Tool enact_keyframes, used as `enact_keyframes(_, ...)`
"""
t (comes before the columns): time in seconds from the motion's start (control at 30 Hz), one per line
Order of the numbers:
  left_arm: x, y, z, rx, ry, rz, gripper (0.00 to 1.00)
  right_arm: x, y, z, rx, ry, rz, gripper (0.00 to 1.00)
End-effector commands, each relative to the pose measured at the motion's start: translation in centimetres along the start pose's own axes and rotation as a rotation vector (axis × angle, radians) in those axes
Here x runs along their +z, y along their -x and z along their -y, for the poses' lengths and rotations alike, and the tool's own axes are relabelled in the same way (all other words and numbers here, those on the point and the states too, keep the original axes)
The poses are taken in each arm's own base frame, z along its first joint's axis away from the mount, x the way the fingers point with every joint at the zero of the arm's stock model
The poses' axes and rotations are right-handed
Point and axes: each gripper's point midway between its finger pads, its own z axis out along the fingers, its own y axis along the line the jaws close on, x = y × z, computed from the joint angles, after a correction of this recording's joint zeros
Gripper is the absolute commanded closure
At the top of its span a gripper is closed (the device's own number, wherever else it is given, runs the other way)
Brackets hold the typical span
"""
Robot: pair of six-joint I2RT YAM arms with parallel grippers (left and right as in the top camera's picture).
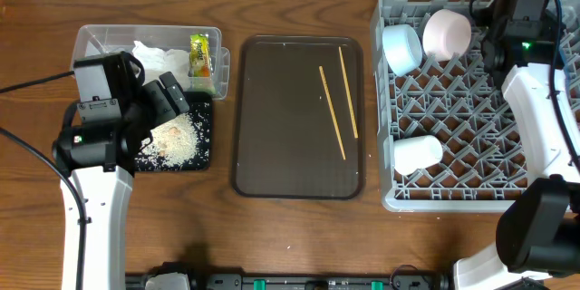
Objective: Sort waste into correct bins and load items into the dishwasher rack
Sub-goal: 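Lower the blue plate into the rack slots with the right gripper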
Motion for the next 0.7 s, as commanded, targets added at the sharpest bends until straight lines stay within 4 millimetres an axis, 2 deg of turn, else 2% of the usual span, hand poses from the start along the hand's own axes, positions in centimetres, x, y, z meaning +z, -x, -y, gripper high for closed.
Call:
enact_keyframes(0.0, -0.4, 0.6, 0.0, 0.006, 0.002, 0.017, 0.04, 0.2, 0.0, 0.1, 0.124, -0.001, -0.002, 0.55)
enact_keyframes(0.07, -0.4, 0.6, 0.0, 0.006, 0.002, 0.017, 0.04, 0.3, -0.2, 0.2, 0.144, 0.0, -0.003, 0.49)
enact_keyframes(0.13, -0.4, 0.6, 0.0, 0.006, 0.002, 0.017, 0.04, 0.3, 0.0, 0.4, 0.159, -0.007, 0.005, 0.39)
enact_keyframes(0.27, -0.4, 0.6, 0.0, 0.006, 0.002, 0.017, 0.04, -0.2, 0.5, 1.9, 0.247, -0.05, 0.038, 0.05)
enact_keyframes(0.3, -0.4, 0.6, 0.0, 0.006, 0.002, 0.017, 0.04, -0.5, 0.6, 2.5, 0.28, -0.063, 0.051, 0.01)
enact_keyframes(0.67, -0.4, 0.6, 0.0, 0.006, 0.002, 0.017, 0.04, -5.7, 0.2, 7.4, 0.564, -0.083, 0.244, 0.01)
